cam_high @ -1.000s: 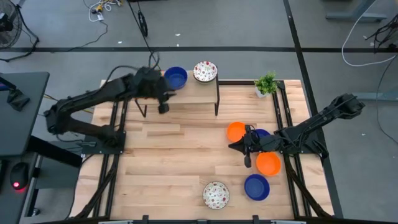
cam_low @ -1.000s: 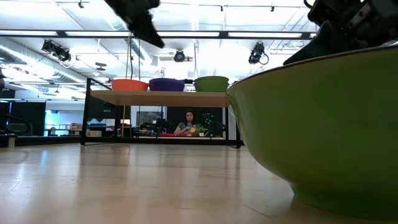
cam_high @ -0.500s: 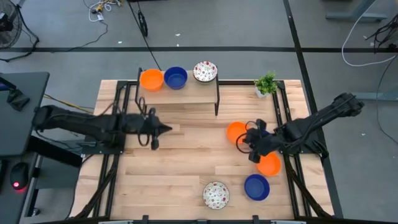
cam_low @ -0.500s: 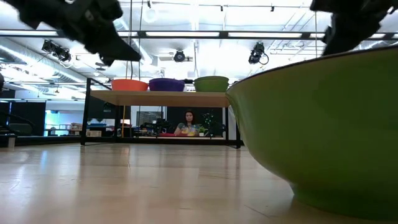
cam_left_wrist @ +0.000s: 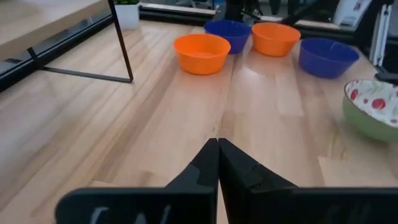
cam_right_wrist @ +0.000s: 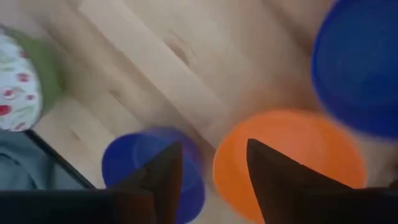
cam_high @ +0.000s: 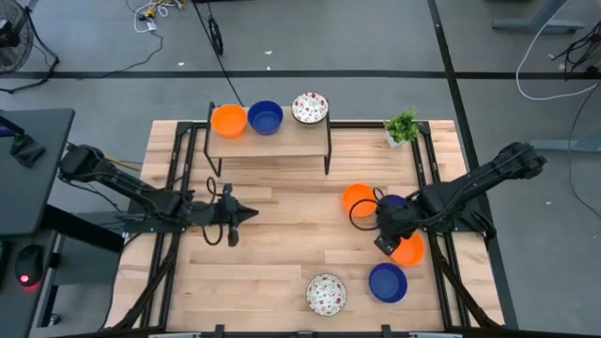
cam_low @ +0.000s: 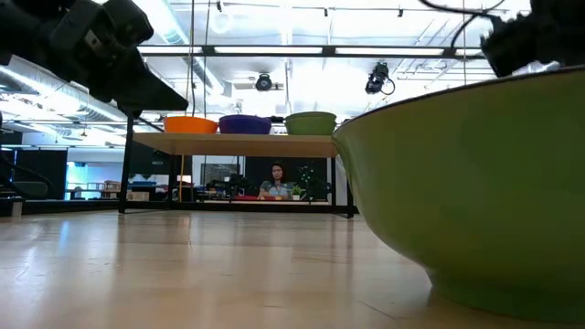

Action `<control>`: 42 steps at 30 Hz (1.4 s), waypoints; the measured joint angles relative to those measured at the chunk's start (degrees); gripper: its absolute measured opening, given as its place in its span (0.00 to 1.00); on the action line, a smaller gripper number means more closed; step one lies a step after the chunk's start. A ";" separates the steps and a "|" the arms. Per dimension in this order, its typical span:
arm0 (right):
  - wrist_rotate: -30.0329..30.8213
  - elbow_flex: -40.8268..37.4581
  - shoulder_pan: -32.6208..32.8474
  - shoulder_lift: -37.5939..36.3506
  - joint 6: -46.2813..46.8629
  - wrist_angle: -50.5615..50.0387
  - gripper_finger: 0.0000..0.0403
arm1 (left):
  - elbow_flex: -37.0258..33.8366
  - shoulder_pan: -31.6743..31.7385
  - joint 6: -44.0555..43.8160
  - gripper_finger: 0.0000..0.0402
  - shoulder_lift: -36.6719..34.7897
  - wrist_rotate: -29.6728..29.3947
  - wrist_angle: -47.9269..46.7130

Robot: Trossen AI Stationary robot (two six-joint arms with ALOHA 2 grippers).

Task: Pick & Place Mini bowls
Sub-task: Stack the bottom orange bowl on top of the other orange bowl on the shelf

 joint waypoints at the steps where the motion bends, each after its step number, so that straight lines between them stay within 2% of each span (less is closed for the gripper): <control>1: -0.69 0.00 0.41 1.30 2.16 -0.08 0.45 | 0.00 -0.36 0.00 0.03 0.59 -0.48 0.47; 5: -1.80 -0.01 2.17 6.59 8.88 0.29 0.42 | 0.04 -0.67 -0.21 0.03 2.21 -0.75 0.61; 12: -1.78 -0.03 4.17 14.63 15.37 2.29 0.35 | 0.07 -0.67 -0.88 0.03 2.88 -0.71 0.51; 22: -1.19 -0.05 4.80 20.93 14.96 2.37 0.22 | 0.07 -1.45 -1.26 0.03 2.88 0.43 0.64; 29: -2.54 0.34 5.15 20.30 9.47 3.51 0.02 | 0.07 -2.38 -0.58 0.03 2.88 0.49 1.70; 35: -2.76 6.44 5.05 19.75 0.46 -1.09 0.03 | 0.07 -2.31 5.56 0.03 2.86 0.89 7.30; 39: -2.60 11.52 4.13 19.73 -9.51 -3.69 0.01 | 0.07 -1.69 11.47 0.03 2.86 1.02 12.38; 42: 0.57 14.56 2.65 19.70 -19.00 -4.66 0.02 | 0.47 -0.17 14.09 0.04 2.84 2.87 13.54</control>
